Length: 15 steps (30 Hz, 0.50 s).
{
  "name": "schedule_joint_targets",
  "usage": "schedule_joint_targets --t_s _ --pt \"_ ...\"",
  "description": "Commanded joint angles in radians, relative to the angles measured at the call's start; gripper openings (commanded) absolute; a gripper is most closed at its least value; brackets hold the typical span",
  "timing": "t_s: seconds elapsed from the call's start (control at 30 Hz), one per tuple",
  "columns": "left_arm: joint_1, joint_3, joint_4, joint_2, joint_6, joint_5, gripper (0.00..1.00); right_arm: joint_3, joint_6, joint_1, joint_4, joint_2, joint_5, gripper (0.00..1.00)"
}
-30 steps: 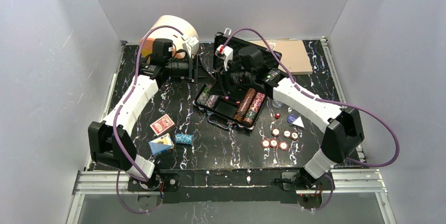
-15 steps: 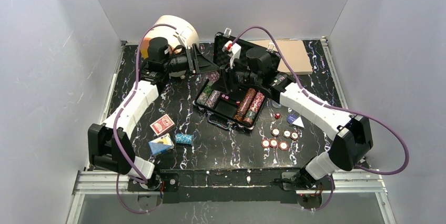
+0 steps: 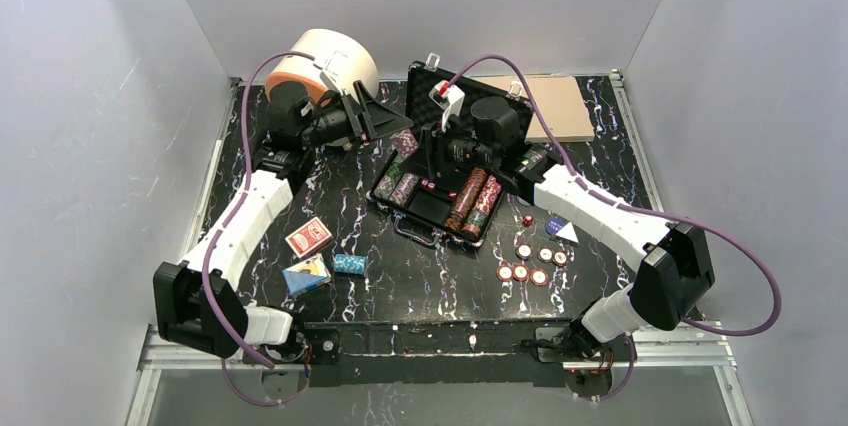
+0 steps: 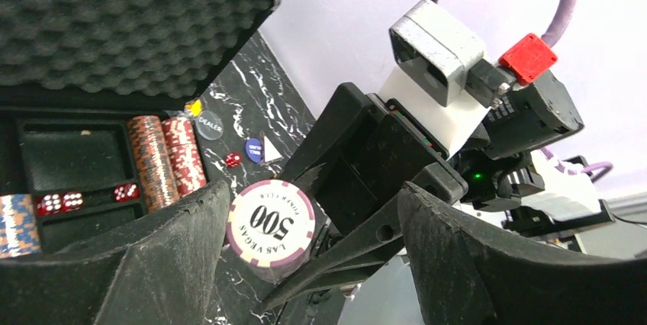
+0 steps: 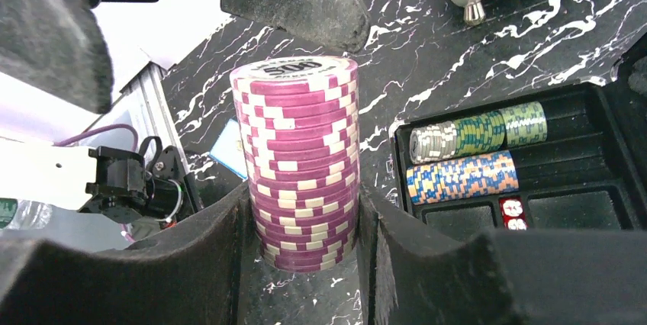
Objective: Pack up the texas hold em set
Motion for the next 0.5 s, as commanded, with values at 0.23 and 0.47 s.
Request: schedule_joint_targets --t_s 0.23,0.47 --pt "0.002 0.027 -0.472 -0.076 0.295 -0.633 0.88 -0.073 0.264 0.001 0.131 -0.076 0.308 0.28" --pt "-0.005 0.032 -0.432 0.061 0.325 -0.627 0.54 -0.099 0.259 -0.005 0.02 -0.088 0.619 0.29"
